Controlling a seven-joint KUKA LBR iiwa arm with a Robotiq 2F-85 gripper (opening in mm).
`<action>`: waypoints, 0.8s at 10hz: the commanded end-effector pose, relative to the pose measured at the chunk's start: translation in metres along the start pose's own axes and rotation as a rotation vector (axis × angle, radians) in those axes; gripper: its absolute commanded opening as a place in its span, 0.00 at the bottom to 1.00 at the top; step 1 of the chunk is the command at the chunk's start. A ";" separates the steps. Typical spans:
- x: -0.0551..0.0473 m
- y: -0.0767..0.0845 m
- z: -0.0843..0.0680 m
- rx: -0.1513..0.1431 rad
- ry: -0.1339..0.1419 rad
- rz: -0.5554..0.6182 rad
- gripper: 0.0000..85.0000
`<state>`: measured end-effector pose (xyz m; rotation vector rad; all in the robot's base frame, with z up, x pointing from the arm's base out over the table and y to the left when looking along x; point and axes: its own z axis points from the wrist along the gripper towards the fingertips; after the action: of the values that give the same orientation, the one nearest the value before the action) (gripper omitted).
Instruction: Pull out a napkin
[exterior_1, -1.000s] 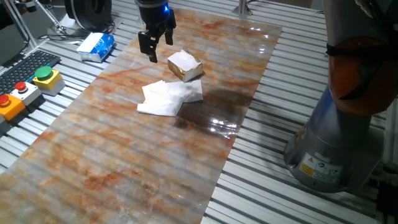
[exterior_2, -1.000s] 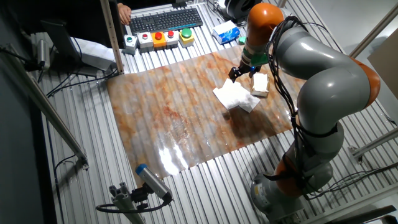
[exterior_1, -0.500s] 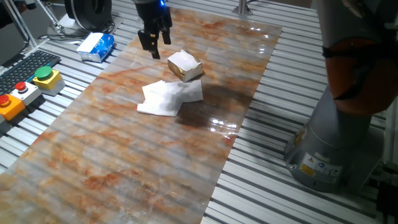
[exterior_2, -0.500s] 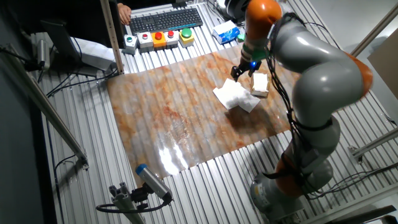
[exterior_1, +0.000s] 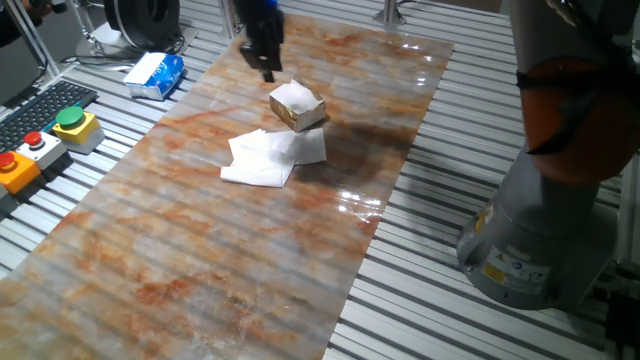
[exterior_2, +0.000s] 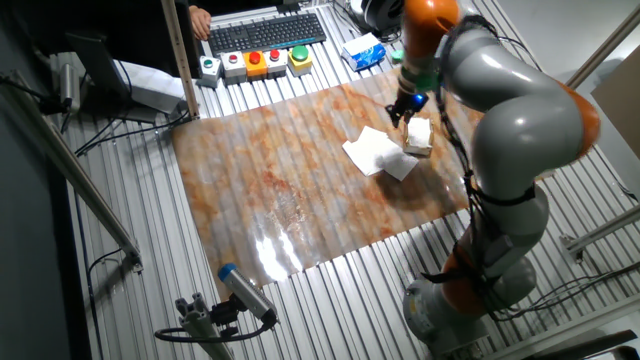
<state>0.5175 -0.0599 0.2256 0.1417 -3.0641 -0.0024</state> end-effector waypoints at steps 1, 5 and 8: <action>0.002 -0.019 0.004 -0.018 -0.002 -0.002 0.00; 0.001 -0.041 0.003 0.040 0.023 0.035 0.00; -0.001 -0.046 0.012 0.100 -0.010 0.077 0.00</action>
<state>0.5222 -0.1068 0.2122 0.0281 -3.0773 0.1626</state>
